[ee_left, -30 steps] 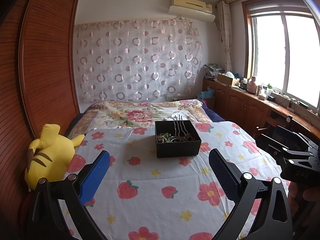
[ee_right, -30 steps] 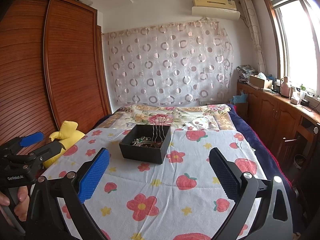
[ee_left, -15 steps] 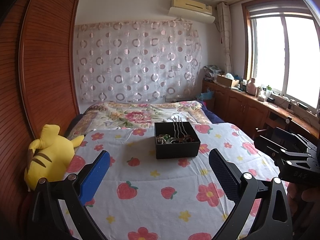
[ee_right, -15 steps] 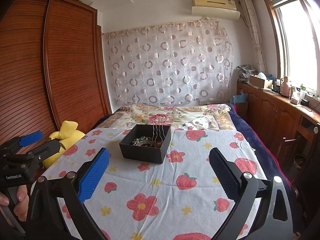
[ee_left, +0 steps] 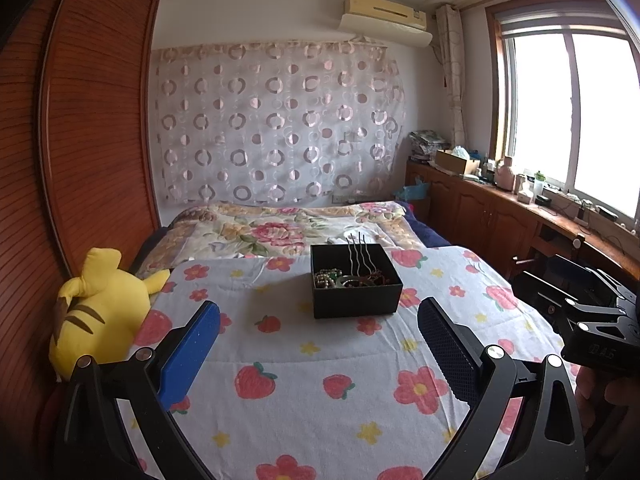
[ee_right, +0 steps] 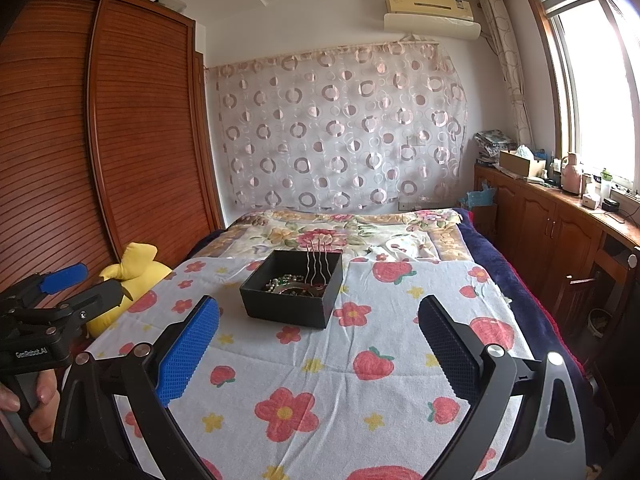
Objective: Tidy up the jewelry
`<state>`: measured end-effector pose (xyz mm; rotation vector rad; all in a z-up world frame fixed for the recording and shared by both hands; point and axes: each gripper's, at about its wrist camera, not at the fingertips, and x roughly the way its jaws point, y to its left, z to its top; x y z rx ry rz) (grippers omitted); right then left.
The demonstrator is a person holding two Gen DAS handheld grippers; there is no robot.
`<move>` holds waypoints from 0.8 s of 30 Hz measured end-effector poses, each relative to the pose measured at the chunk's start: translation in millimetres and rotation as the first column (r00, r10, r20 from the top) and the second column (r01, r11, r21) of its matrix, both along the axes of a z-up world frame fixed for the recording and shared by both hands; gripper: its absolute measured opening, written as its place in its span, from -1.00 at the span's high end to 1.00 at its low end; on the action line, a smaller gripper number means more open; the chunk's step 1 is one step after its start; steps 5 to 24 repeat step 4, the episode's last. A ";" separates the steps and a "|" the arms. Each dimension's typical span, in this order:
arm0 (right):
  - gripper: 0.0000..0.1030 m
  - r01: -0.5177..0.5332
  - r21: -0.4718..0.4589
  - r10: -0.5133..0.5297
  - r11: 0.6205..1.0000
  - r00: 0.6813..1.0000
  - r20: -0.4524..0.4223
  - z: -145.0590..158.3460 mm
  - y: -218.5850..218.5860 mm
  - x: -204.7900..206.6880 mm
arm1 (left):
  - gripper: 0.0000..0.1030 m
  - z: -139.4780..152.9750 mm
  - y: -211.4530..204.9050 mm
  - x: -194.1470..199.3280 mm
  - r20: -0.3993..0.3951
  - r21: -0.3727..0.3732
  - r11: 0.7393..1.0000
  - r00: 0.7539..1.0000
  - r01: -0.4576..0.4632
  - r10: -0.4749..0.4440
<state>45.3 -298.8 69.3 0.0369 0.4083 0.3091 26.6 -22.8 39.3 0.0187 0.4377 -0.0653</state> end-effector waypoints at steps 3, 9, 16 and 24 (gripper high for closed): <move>-0.95 0.000 0.001 0.000 1.000 1.000 -0.001 0.2 -0.5 0.6 | -0.85 0.2 -1.5 0.4 0.002 0.002 1.000 1.000 0.001 -0.001; -0.95 0.000 0.001 0.000 1.000 1.000 -0.002 0.0 -0.2 0.5 | -0.85 0.0 -0.7 0.2 0.002 0.002 1.000 1.000 0.001 -0.001; -0.95 0.000 0.001 0.000 1.000 1.000 -0.002 0.0 -0.2 0.5 | -0.85 0.0 -0.7 0.2 0.002 0.002 1.000 1.000 0.001 -0.001; -0.95 0.000 0.001 0.000 1.000 1.000 -0.002 0.0 -0.2 0.5 | -0.85 0.0 -0.7 0.2 0.002 0.002 1.000 1.000 0.001 -0.001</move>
